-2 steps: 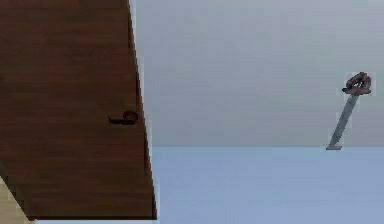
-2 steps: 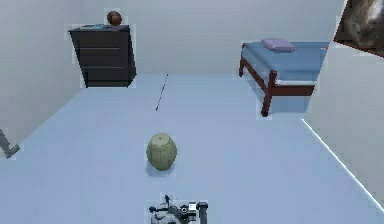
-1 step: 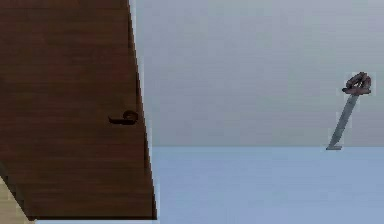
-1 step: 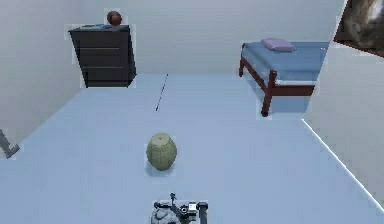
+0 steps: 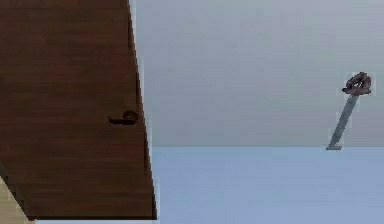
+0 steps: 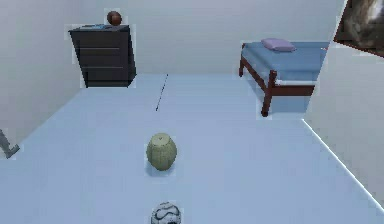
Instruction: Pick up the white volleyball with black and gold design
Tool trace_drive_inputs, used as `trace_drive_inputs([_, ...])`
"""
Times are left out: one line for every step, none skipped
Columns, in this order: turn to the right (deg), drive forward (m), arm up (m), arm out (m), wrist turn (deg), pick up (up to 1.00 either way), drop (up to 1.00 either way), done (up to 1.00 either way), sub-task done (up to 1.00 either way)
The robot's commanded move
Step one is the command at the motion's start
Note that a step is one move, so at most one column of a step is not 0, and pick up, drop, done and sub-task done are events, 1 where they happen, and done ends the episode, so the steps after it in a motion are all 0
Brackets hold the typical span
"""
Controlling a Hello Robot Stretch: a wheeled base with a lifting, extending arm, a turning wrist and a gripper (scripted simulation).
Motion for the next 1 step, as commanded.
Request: trace_drive_inputs([0.0, 0.0, 0.0, 0.0, 0.0, 1.0, 0.0, 0.0, 0.0])
